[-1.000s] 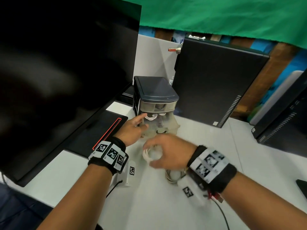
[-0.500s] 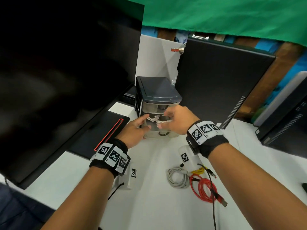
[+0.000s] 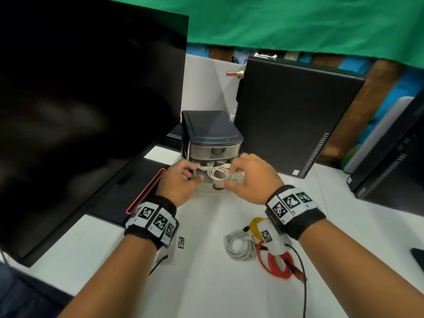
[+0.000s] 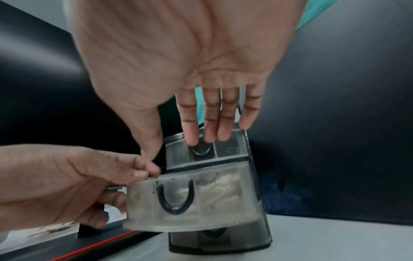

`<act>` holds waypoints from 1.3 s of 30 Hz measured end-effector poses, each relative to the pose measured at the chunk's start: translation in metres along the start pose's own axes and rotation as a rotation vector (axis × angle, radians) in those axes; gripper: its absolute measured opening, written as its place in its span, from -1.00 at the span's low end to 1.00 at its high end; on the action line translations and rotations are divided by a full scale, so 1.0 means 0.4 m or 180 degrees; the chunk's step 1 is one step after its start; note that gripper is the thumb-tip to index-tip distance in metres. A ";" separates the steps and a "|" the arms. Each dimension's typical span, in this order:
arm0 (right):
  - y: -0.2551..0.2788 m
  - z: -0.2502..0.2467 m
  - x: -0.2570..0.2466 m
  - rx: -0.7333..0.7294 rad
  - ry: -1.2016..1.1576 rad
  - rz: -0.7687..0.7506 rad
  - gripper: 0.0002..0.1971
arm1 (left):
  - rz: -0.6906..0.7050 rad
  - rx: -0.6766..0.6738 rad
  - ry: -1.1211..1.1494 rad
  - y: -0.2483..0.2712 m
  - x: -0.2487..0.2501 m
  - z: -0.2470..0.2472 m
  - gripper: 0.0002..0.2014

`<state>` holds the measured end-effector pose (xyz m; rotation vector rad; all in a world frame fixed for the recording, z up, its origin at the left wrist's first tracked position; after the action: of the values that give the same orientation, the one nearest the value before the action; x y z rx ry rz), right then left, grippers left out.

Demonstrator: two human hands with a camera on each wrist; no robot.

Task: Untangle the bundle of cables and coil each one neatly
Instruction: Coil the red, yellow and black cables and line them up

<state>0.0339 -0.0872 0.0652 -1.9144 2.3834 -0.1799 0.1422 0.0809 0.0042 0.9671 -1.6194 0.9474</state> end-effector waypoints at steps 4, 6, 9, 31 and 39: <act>0.013 0.015 0.026 0.0007 -0.0250 0.0018 -0.72 | 0.0075 -0.0689 -0.0461 0.012 0.017 0.021 -0.65; 0.018 0.016 0.046 0.0161 -0.0384 0.0088 -0.72 | -0.0238 -0.1361 -0.0424 0.017 0.031 0.028 -0.85; 0.029 0.014 0.072 0.0291 -0.0515 0.0172 -0.74 | -0.0262 -0.1760 -0.0745 0.014 0.025 0.041 -0.33; 0.152 0.033 0.145 -0.0153 -0.0470 0.0231 -0.71 | -0.0796 -0.1388 -0.2649 -0.039 -0.002 0.205 -0.24; 0.160 0.053 0.143 -0.1218 -0.0536 0.0286 -0.61 | -0.0382 -0.1788 -0.2955 0.051 0.045 0.175 -0.50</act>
<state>-0.0375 -0.1302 0.0359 -1.8625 2.5193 0.4569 0.0958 0.0219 0.0045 1.1392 -2.3615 -0.1321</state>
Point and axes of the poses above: each hand's wrist, its own y-axis away from the middle knuckle, its own z-axis out of the palm, x = y × z, the point moved 1 cm from there along -y, towards the middle knuckle, and after that the axes turned 13 degrees about y, right-handed, at the moved point
